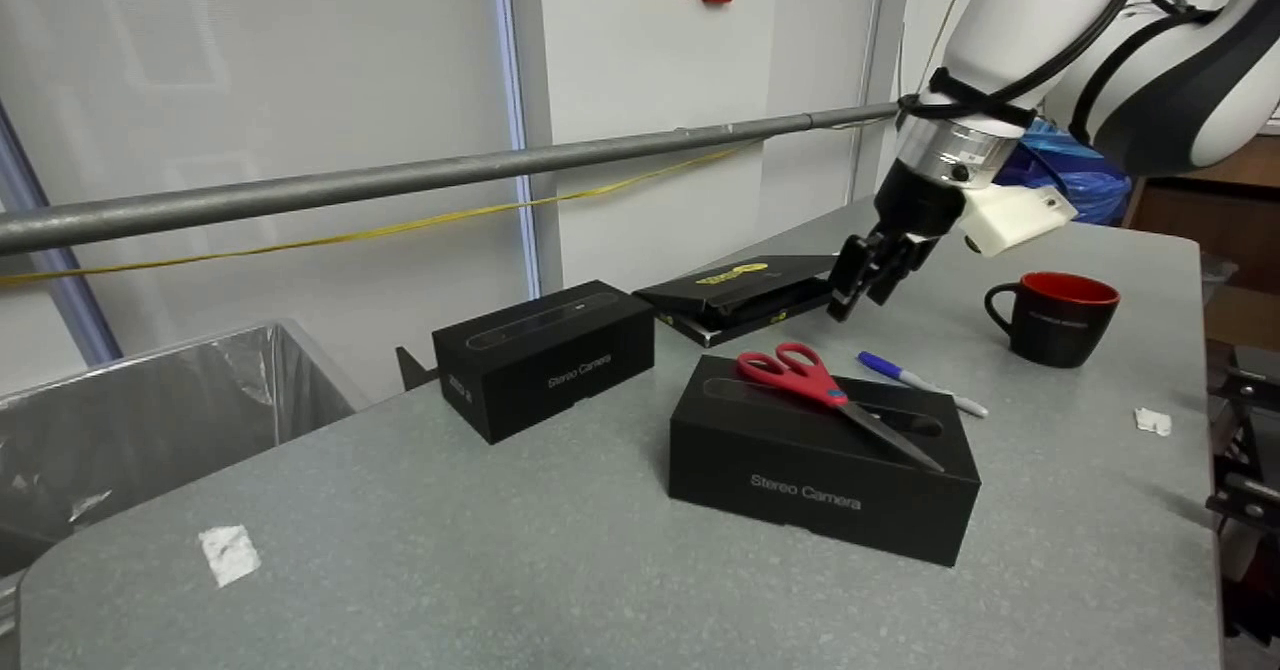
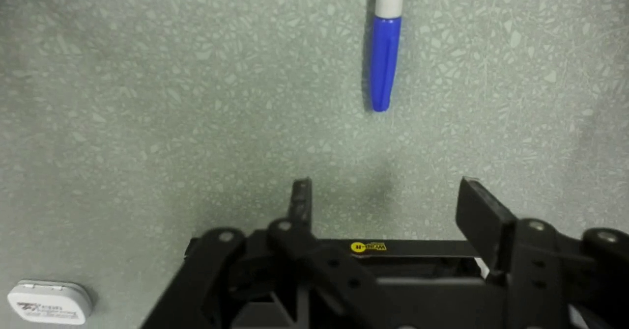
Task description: Pick the marker from the cup and put it on the table
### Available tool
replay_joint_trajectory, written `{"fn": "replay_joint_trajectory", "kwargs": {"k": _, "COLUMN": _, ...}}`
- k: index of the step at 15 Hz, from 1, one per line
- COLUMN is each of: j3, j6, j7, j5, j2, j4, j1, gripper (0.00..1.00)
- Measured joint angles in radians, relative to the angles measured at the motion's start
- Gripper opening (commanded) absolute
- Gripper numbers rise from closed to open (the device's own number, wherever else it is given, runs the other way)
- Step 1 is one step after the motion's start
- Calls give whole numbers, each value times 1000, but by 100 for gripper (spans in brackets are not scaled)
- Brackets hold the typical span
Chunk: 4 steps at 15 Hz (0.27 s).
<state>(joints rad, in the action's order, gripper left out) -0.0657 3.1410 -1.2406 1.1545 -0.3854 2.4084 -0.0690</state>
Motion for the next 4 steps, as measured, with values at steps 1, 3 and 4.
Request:
{"fn": "replay_joint_trajectory", "kwargs": {"k": 1, "j3": 3, "j6": 0, "j7": 3, "j5": 0, "j2": 0, "j4": -2, "j1": -4, "gripper": 100}}
{"fn": "replay_joint_trajectory", "kwargs": {"k": 3, "j3": 8, "j6": 0, "j7": 9, "j5": -1, "j2": 1, "j4": -5, "j1": -12, "gripper": 100}}
{"fn": "replay_joint_trajectory", "kwargs": {"k": 4, "j3": 10, "j6": 0, "j7": 9, "j5": -1, "j2": 2, "j4": -5, "j1": -16, "gripper": 100}}
